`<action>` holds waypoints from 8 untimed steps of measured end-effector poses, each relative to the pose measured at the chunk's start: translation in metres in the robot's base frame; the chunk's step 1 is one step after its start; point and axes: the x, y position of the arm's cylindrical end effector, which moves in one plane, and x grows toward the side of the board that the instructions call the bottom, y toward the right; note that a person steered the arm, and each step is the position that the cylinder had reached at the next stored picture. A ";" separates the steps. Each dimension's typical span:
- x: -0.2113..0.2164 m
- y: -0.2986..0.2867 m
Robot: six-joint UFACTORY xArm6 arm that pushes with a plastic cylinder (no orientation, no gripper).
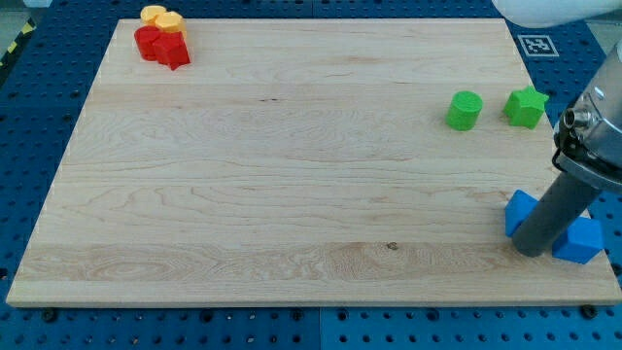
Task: Slide the blue triangle slightly up
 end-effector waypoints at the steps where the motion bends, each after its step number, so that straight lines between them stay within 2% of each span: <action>1: -0.011 0.007; 3: -0.021 0.031; 5: -0.028 0.001; 8: -0.065 0.000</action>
